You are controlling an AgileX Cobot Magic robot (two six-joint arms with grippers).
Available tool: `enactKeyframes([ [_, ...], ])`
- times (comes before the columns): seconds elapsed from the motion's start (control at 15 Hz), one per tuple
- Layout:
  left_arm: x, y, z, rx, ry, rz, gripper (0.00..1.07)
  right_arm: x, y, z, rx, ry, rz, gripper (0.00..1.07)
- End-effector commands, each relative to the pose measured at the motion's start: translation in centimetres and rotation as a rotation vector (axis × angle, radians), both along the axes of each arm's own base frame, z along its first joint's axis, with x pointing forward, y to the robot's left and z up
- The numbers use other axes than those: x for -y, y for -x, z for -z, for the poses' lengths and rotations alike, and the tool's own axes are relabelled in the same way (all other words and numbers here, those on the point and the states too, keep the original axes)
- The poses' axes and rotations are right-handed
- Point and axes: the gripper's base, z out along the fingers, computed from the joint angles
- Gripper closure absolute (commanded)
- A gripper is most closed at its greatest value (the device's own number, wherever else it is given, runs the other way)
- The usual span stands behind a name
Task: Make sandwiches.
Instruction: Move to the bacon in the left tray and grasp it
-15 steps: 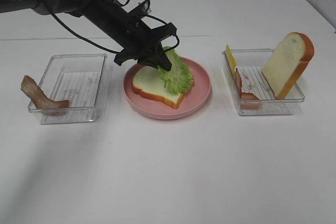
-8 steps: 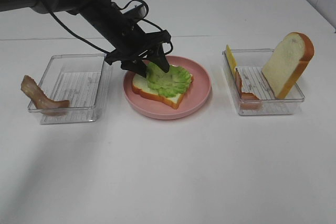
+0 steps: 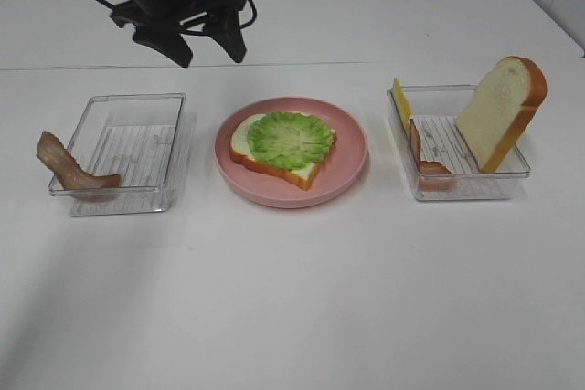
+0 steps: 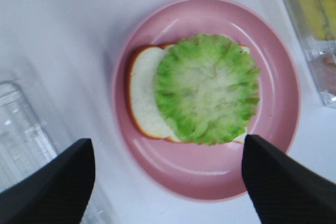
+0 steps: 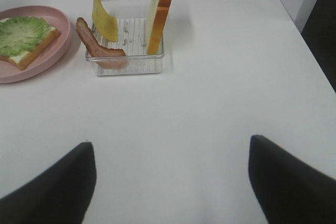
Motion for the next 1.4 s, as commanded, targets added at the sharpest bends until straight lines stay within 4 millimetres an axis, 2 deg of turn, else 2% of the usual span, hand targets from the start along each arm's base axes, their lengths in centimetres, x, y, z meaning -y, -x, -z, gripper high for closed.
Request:
enactKeyframes([
  [0.07, -1.7, 1.3, -3.5, 0.034, -0.099, -0.019, 0.32, 0.0, 0.0, -0.1, 0.018, 0.01, 0.004, 0.31],
  [0.2, -2.7, 2.8, -6.5, 0.054, -0.151, -0.03, 0.32, 0.0, 0.0, -0.1, 0.018, 0.01, 0.004, 0.31],
  [0.33, -3.4, 3.8, -8.1, 0.056, -0.191, -0.046, 0.32, 0.0, 0.0, -0.1, 0.018, 0.01, 0.004, 0.31],
  [0.53, -4.0, 4.4, -9.2, 0.079, -0.225, -0.07, 0.32, 0.0, 0.0, -0.1, 0.018, 0.01, 0.004, 0.31],
  [0.73, -4.2, 4.7, -9.5, 0.067, -0.213, -0.11, 0.32, 0.0, 0.0, -0.1, 0.018, 0.01, 0.004, 0.31],
  [0.93, -5.6, 6.0, -8.2, -0.005, -0.245, -0.144, 0.32, 0.0, 0.0, -0.1, 0.018, 0.01, 0.004, 0.31],
  [1.4, -12.0, 8.6, -4.1, -0.2, -0.283, -0.31, 0.32, 0.0, 0.0, -0.1, 0.018, 0.005, 0.002, 0.31],
])
